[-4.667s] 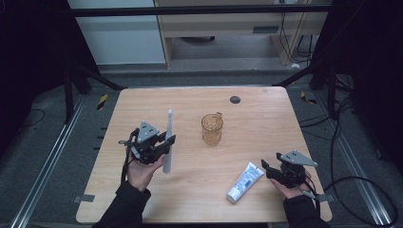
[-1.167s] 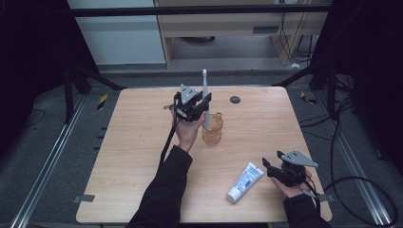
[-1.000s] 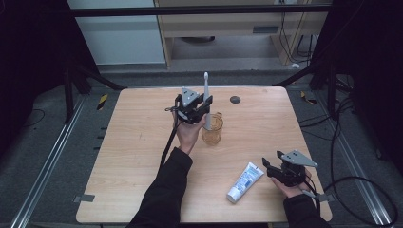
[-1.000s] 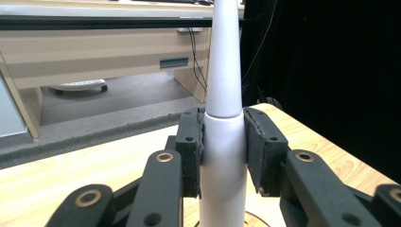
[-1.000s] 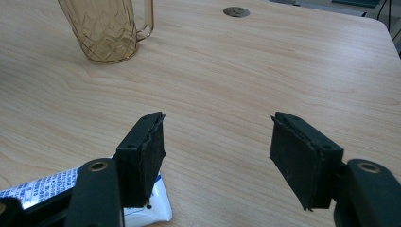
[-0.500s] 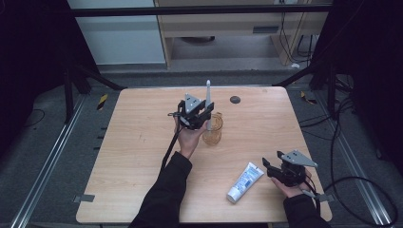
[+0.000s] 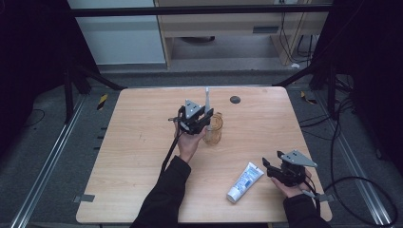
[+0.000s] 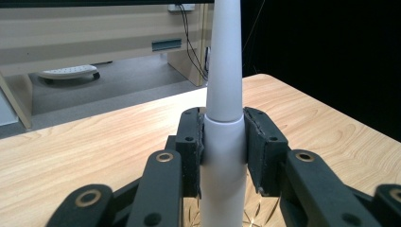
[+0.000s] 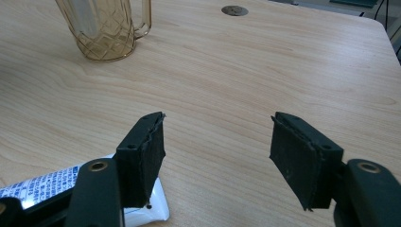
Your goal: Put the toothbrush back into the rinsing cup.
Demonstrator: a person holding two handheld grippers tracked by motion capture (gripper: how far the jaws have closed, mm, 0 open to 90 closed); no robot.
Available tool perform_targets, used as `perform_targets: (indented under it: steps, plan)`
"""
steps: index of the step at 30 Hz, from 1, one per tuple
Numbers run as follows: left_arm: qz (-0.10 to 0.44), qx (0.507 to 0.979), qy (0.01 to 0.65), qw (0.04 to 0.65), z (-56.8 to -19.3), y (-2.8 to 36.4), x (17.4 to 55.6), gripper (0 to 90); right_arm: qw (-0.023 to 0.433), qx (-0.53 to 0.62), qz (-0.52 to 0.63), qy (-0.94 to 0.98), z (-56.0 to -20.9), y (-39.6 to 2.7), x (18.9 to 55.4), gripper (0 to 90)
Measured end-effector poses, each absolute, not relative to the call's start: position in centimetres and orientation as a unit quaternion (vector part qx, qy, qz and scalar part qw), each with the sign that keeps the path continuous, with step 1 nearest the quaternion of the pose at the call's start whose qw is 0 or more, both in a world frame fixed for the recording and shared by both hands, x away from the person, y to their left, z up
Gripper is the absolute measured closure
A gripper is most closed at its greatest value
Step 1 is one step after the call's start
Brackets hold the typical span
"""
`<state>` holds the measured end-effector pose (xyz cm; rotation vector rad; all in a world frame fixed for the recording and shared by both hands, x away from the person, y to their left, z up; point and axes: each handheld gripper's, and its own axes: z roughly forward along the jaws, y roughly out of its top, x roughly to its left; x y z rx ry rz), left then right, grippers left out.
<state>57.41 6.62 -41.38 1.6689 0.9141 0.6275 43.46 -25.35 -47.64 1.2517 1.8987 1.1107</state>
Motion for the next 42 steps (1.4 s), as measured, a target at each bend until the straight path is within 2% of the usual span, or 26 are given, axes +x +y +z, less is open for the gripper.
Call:
perform_targets:
  steps: [16, 42]
  plan:
    - [0.26, 0.709, 0.379, 0.535, -42.7, 6.6, 57.1, 67.9, 0.302, 0.472, 0.419, 0.715, -47.6, -25.3, 43.4, 35.6]
    - [0.261, 0.717, 0.363, 0.535, -42.9, 6.8, 56.6, 66.6, 0.3, 0.472, 0.419, 0.715, -47.6, -25.2, 43.5, 35.3]
